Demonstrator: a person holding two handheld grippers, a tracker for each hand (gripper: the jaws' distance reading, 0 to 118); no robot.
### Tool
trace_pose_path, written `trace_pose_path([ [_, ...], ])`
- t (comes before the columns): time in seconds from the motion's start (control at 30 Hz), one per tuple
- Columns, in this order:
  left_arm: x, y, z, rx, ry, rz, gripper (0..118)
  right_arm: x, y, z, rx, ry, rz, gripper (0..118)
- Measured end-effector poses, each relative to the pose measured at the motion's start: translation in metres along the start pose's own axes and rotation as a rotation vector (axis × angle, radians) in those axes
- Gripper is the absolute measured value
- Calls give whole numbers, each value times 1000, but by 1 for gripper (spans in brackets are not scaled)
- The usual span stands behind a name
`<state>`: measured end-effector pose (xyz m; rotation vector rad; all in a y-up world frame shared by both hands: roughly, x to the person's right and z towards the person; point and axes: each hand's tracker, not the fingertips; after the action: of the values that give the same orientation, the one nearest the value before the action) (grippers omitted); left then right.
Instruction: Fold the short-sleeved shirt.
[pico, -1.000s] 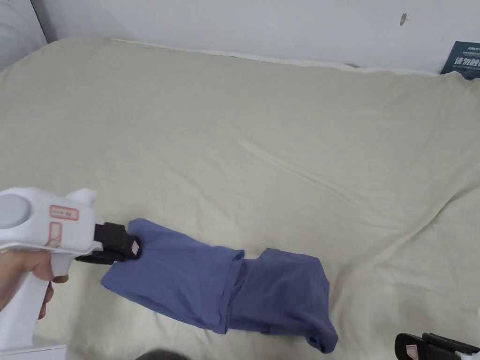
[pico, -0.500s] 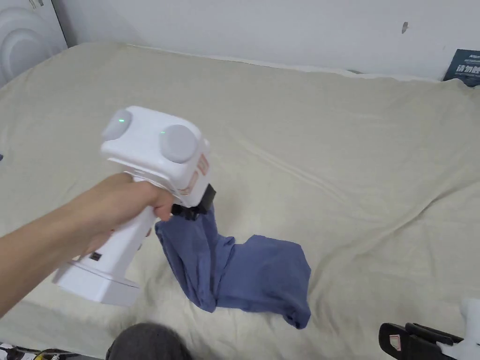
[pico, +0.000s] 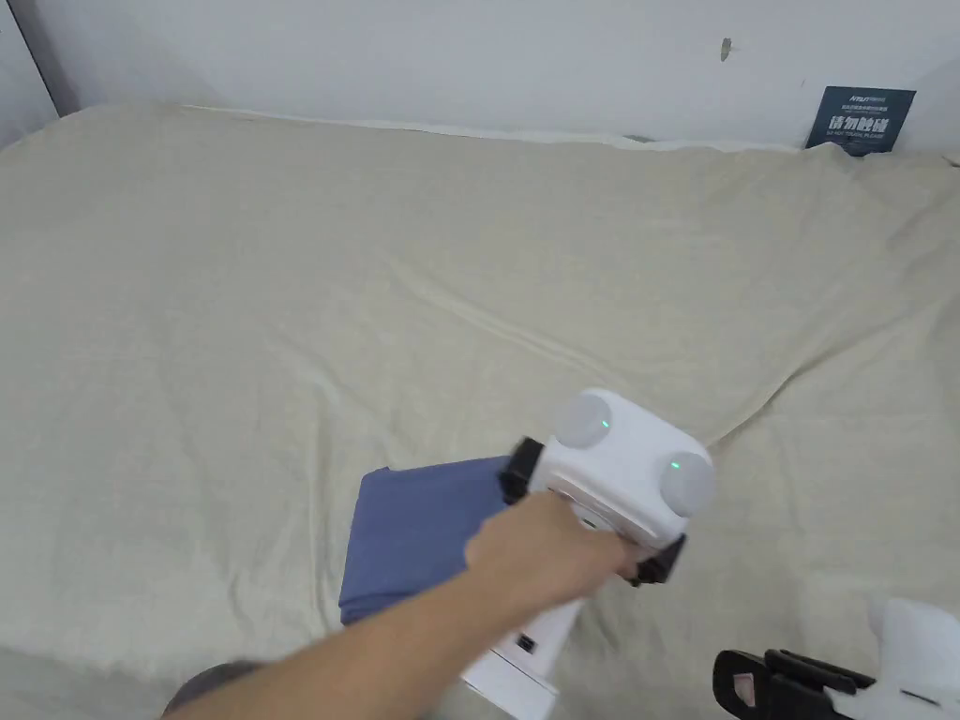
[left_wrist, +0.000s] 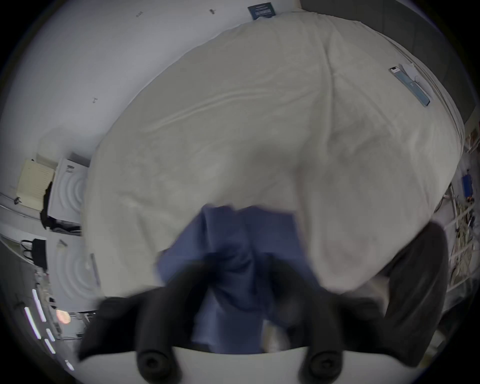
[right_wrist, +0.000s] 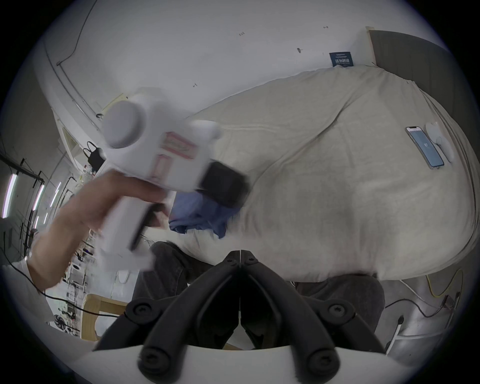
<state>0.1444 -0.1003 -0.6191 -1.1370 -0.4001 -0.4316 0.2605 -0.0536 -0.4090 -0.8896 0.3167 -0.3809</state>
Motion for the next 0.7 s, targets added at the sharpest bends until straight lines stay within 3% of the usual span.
trace_pose_path([
  [0.13,8,5,30,33,-201,91,105,5,-3,11,10,-21,-21,0],
  [0.17,4,2,43,40,-212,88,92,7,-3,11,11,-27,-25,0],
  [0.2,-10,-14,53,79,-262,65,60,8,-3,11,11,-30,-31,0],
  [0.23,-26,-24,71,122,-260,57,8,11,-2,9,11,-27,-38,0],
  [0.27,-41,-31,82,155,-203,72,0,12,-2,7,10,-24,-45,0],
  [0.3,-55,-40,90,198,-140,109,0,14,-2,4,8,-19,-52,0],
  [0.4,-110,-62,88,176,248,135,0,16,0,-6,-6,2,-65,0],
  [0.47,-129,-81,64,69,554,125,0,16,-1,-10,-16,25,-70,0],
  [0.5,-137,-84,49,-9,626,130,0,15,-1,-10,-20,37,-72,0],
  [0.6,-130,-82,1,-128,636,107,0,17,-4,-8,-25,57,-77,0],
  [0.7,-66,-68,-34,-121,673,-17,0,20,-7,0,-25,32,-77,0],
])
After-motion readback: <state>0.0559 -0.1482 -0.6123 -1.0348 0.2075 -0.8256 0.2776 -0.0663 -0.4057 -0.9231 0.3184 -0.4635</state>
